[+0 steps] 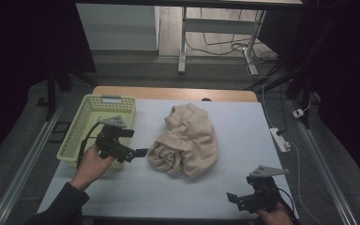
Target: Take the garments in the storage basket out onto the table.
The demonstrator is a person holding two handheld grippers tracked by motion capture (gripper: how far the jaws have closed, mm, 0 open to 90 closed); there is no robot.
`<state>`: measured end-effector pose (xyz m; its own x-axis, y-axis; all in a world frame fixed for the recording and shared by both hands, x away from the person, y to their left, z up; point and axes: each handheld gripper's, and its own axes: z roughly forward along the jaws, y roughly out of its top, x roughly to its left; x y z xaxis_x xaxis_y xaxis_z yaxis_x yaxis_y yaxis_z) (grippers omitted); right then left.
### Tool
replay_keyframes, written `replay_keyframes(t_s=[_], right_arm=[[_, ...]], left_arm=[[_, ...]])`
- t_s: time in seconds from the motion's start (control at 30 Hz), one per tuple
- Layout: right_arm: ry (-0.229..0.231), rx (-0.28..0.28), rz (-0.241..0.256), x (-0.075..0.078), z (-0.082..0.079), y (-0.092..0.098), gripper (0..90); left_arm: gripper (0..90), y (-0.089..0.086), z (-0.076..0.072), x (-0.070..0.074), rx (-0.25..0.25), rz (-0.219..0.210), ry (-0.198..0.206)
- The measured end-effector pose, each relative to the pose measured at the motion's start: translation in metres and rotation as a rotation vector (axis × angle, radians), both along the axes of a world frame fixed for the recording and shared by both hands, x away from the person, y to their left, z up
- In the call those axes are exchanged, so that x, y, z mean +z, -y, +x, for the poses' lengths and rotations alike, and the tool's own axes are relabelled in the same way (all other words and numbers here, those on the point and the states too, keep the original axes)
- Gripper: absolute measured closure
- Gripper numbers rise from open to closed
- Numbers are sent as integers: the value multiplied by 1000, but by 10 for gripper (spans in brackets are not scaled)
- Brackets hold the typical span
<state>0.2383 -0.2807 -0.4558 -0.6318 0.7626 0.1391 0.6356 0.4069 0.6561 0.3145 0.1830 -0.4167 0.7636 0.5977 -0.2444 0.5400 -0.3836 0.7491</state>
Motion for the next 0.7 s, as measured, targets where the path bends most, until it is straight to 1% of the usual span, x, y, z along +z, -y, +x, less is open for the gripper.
replay_keyframes(t_s=[0.37,0.5,0.7], right_arm=[[2,0,-1,0,0,0,13],[2,0,-1,0,0,0,13],[3,1,-2,0,0,0,13]], left_arm=[[0,-18,-19,-6,36,-17,4],[0,-26,-26,-9,51,-24,0],[0,-35,-37,-13,71,-24,-2]])
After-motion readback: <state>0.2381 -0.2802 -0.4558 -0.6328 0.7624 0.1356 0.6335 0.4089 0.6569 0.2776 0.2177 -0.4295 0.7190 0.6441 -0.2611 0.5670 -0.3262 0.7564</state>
